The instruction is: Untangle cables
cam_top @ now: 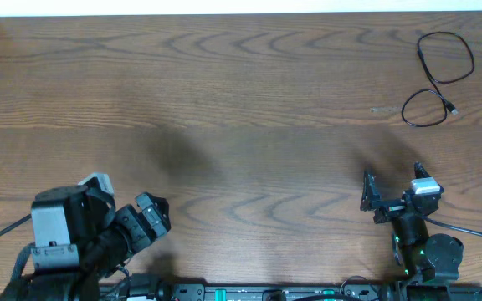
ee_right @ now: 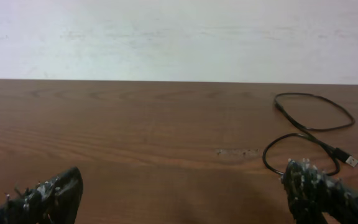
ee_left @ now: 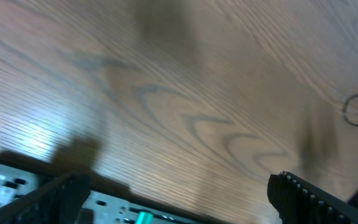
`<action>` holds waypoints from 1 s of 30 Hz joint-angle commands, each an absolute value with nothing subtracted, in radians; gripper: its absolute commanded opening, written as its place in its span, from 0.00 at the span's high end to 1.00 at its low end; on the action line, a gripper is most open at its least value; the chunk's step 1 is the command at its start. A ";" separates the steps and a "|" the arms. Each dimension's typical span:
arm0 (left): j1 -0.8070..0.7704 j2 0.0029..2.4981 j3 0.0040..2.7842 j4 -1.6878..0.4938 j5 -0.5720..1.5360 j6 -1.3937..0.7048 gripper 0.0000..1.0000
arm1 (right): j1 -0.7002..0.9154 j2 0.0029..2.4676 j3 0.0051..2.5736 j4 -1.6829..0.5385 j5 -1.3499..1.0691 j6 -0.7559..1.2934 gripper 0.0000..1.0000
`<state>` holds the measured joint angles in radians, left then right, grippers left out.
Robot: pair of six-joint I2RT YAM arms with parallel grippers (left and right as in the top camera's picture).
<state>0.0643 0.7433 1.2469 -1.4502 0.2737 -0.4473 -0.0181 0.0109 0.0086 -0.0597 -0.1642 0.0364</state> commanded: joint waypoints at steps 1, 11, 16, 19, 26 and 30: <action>0.004 0.675 1.243 -1.415 0.183 -0.402 0.04 | -0.007 0.005 0.006 -0.064 -0.157 0.021 0.01; -0.047 0.446 0.966 -0.987 0.324 0.009 0.04 | -0.007 0.005 0.006 -0.064 -0.157 0.020 0.01; -0.046 0.340 0.773 -0.785 0.334 0.110 0.04 | -0.007 0.005 0.006 -0.064 -0.157 0.020 0.01; -0.046 0.281 0.672 -0.672 0.334 0.150 0.04 | -0.007 0.005 0.006 -0.064 -0.157 0.021 0.01; -0.012 0.148 0.411 -0.389 0.333 0.183 0.03 | -0.007 0.005 0.006 -0.064 -0.157 0.021 0.01; 0.010 0.084 0.289 -0.282 0.333 0.178 0.04 | -0.007 0.005 0.006 -0.064 -0.157 0.020 0.01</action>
